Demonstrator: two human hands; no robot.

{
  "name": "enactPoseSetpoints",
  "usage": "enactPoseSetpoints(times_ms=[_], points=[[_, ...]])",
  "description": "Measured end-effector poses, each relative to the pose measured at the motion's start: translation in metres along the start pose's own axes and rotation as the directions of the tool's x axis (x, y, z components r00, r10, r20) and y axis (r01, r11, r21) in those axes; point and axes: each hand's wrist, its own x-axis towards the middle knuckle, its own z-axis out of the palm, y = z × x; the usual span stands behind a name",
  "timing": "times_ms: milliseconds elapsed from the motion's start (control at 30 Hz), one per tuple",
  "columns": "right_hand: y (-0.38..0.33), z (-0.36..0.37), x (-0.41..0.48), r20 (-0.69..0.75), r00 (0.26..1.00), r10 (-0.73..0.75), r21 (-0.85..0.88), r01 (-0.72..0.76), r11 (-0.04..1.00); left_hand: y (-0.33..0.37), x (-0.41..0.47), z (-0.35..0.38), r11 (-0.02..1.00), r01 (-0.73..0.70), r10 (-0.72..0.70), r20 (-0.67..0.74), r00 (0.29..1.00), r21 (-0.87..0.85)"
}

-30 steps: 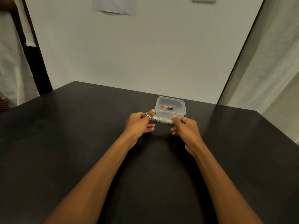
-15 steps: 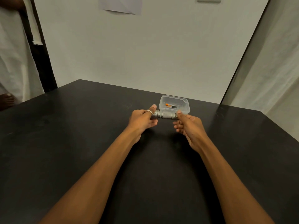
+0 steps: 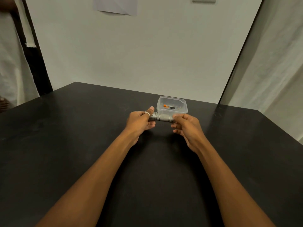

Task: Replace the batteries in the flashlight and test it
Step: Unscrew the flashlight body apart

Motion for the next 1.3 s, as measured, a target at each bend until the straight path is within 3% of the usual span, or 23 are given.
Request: enactPoseSetpoints(times_ms=[100, 333, 500, 700, 900, 1100, 1300], points=[[-0.0031, -0.0032, -0.0012, 0.045, 0.999, -0.016, 0.08, 0.012, 0.997, -0.0001, -0.0002, 0.0, 1.0, -0.001, 0.001, -0.003, 1.0, 0.002], [-0.0008, 0.0021, 0.0013, -0.019, 1.0, 0.019, -0.022, -0.02, 1.0, 0.0008, -0.0009, 0.0005, 1.0, 0.0, 0.0, -0.004, 1.0, 0.0], [-0.001, -0.0043, 0.0011, 0.053, 0.998, -0.023, 0.088, 0.019, 0.996, 0.0007, 0.0001, 0.0006, 1.0, 0.005, -0.005, -0.008, 1.0, 0.002], [-0.0009, 0.001, 0.0007, -0.002, 1.0, 0.023, 0.008, -0.023, 1.0, -0.0001, -0.0002, 0.0015, 1.0, -0.011, 0.011, -0.017, 1.0, -0.002], [-0.0028, -0.0037, -0.0009, 0.056, 0.998, -0.029, 0.087, 0.025, 0.996, -0.0001, 0.0014, 0.0018, 1.0, 0.006, -0.006, -0.026, 1.0, 0.008], [-0.0011, 0.0022, -0.0016, -0.006, 1.0, -0.001, -0.014, 0.0, 1.0, -0.0016, 0.0012, 0.0009, 1.0, -0.005, 0.005, -0.028, 1.0, 0.011], [-0.0041, -0.0039, -0.0033, 0.064, 0.997, -0.047, 0.091, 0.041, 0.995, -0.0018, 0.0021, 0.0014, 1.0, 0.001, -0.001, -0.038, 0.999, 0.018]])
